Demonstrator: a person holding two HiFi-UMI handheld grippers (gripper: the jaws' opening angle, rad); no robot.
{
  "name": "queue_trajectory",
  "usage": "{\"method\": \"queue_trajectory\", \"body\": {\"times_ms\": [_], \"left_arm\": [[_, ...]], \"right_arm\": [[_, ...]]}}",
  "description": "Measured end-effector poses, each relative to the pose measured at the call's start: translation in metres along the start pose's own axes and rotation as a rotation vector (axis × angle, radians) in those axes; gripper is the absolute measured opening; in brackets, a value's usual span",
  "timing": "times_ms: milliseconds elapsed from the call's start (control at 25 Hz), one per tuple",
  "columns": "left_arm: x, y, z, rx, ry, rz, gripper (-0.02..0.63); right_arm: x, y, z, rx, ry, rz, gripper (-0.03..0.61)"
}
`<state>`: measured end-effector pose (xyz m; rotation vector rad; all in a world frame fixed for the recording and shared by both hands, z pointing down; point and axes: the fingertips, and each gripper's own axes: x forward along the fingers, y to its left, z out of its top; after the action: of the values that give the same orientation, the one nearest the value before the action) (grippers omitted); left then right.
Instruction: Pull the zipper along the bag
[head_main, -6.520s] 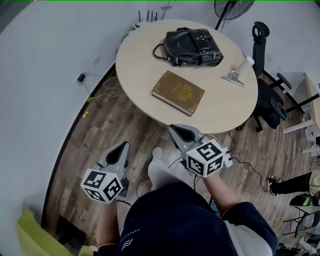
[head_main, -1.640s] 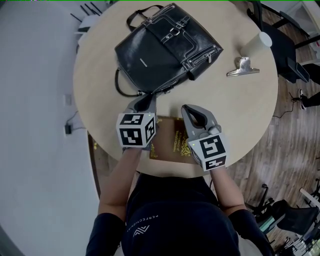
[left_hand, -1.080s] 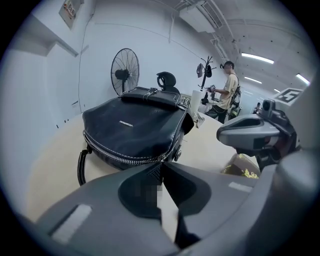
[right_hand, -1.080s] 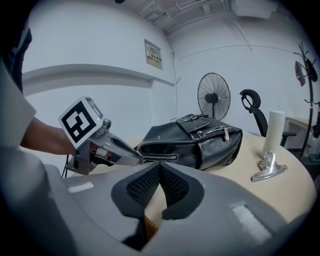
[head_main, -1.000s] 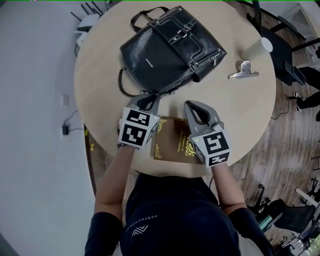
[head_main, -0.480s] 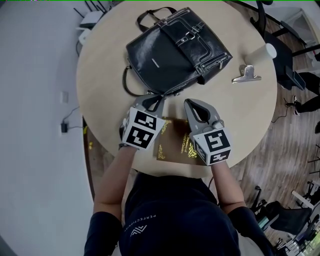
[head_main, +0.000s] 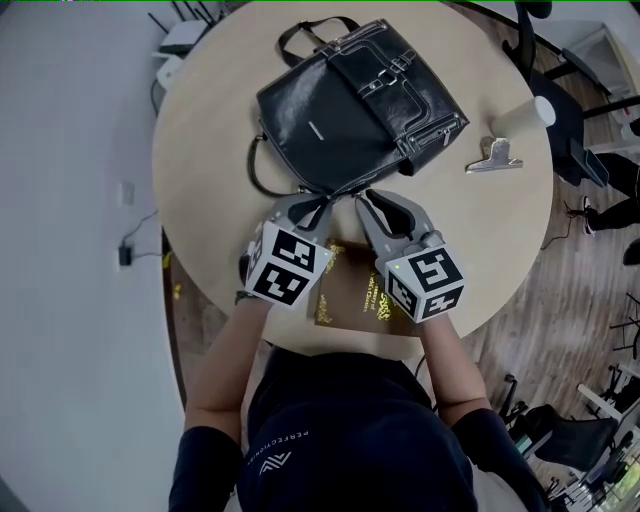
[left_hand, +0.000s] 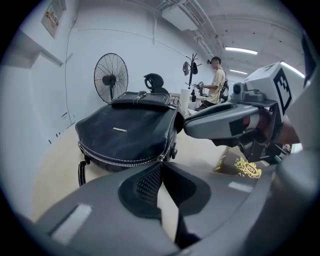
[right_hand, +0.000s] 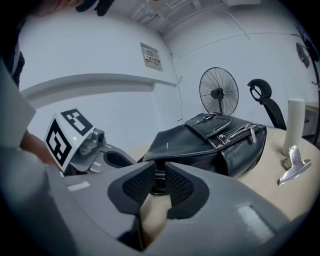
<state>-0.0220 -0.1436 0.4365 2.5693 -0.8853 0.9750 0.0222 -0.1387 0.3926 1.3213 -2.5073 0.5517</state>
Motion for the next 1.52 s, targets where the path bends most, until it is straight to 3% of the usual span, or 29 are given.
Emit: {"method": "queue_trajectory", "body": {"times_ms": [320,480,840,1120,1520], "left_arm": [[0.0,0.0,0.0,0.027,-0.016,-0.049,0.029],[0.0,0.0,0.001,0.077,-0.021,-0.045,0.029],[0.0,0.0,-0.001,0.086,-0.056,-0.072,0.029],[0.001,-0.001,-0.002,0.107,-0.064,-0.071,0.029],[0.0,-0.002,-0.002,0.1,-0.058,-0.057,0.029]], "right_arm": [[0.003,-0.023,0.006,0.07,-0.012,-0.022,0.081],[0.007,-0.021,0.01,0.21,-0.03,0.043,0.098],[0.014,-0.019,0.016,0.567,-0.073,0.121,0.142],[0.025,-0.03,0.015,0.788,-0.09,0.098,0.146],[0.025,-0.032,0.011,0.796,-0.066,0.063,0.064]]}}
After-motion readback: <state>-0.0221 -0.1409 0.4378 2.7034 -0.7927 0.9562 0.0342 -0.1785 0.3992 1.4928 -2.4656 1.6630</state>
